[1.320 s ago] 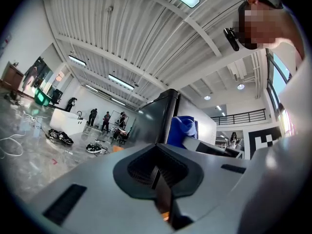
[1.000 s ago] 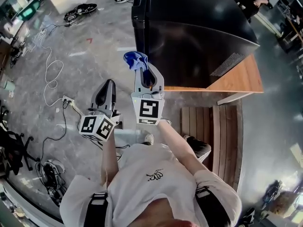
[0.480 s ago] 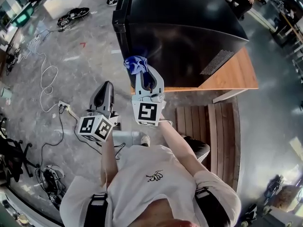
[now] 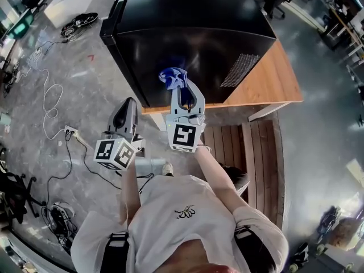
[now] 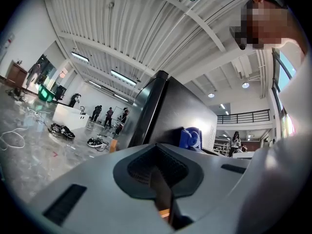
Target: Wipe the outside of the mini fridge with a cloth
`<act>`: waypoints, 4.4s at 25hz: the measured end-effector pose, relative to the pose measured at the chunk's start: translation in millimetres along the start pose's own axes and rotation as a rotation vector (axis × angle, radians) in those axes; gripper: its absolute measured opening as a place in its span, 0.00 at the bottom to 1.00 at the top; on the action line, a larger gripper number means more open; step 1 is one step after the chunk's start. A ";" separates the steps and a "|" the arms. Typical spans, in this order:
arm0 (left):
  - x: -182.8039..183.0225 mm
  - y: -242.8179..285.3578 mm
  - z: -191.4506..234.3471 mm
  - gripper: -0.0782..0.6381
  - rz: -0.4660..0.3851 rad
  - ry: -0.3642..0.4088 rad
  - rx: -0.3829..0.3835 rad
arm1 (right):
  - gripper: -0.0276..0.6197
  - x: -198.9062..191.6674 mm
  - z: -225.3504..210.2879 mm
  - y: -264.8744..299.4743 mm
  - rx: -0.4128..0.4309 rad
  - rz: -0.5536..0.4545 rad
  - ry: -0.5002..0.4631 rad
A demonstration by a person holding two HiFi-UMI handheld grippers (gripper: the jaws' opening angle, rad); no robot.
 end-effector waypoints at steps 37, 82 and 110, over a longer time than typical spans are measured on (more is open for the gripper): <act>-2.9 -4.8 -24.0 0.12 0.028 0.033 -0.021 | 0.14 -28.2 -153.4 -65.5 -0.413 -0.007 0.163; 13.7 -58.8 76.3 0.12 0.016 -0.011 0.081 | 0.14 -21.0 80.9 16.2 0.091 0.047 0.156; -34.5 45.7 -69.7 0.12 0.009 0.035 0.068 | 0.14 -76.5 -158.0 -39.4 -0.072 0.064 0.092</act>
Point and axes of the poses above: the fingertips, and each gripper's own axes: y forward along the fingers, z to its left, x out of its top, the point moved 10 cm from there along -y, backward along the fingers, and after that the axes turned 9 degrees about z, right-handed, at the moved point
